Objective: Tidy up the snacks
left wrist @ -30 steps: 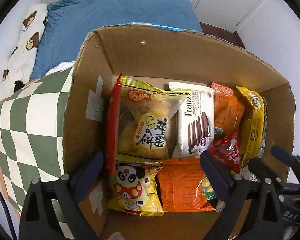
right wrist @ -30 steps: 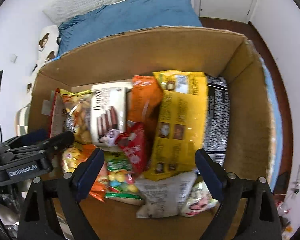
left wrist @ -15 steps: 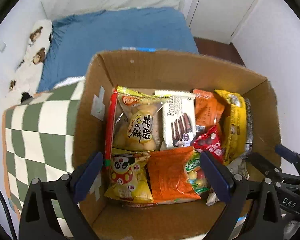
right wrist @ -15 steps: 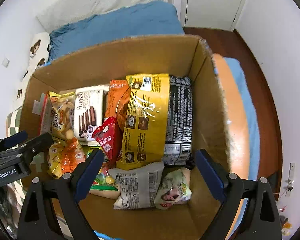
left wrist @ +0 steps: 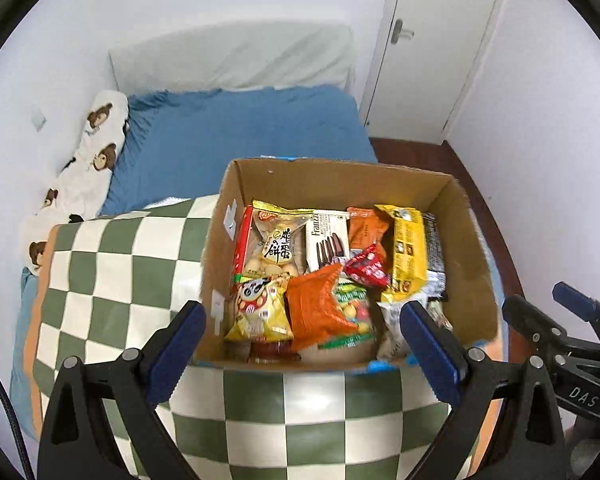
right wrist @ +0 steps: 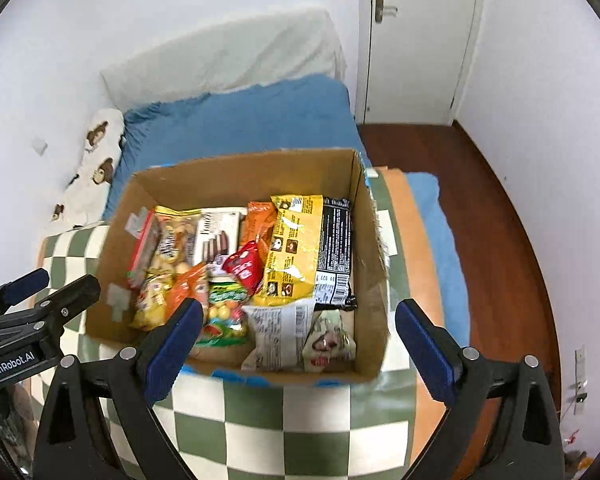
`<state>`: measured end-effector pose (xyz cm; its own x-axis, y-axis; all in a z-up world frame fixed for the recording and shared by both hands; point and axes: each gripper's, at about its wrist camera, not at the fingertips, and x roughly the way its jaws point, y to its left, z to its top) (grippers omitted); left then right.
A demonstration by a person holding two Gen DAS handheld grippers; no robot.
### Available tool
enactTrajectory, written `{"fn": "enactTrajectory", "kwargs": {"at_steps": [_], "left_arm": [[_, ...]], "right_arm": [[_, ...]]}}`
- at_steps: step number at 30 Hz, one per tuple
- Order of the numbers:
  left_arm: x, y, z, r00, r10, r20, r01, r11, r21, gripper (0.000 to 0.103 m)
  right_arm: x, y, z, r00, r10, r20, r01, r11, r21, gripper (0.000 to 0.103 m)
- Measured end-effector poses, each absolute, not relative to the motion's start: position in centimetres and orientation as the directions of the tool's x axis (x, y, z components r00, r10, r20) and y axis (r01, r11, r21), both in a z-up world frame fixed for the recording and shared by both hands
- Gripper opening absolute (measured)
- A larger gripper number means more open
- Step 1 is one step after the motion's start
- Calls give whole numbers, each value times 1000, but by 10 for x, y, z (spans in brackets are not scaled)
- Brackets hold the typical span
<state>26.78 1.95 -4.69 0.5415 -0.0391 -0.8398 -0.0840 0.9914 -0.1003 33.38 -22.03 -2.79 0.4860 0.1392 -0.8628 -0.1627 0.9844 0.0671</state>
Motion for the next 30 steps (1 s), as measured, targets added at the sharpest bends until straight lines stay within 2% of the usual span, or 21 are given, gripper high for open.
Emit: {"fn": "enactTrajectory", "kwargs": {"at_steps": [12, 18, 30], "left_arm": [[166, 15, 0, 655, 15, -755, -105, 992, -72, 99], [125, 12, 18, 684, 45, -728, -114, 992, -46, 99], [74, 1, 46, 719, 55, -692, -111, 993, -36, 99]], "right_arm": [[223, -241, 36, 600, 188, -778, -183, 978, 95, 99], [175, -246, 62, 649, 174, -741, -193, 979, 62, 99], [112, -246, 102, 694, 202, -691, -235, 971, 47, 99]]}}
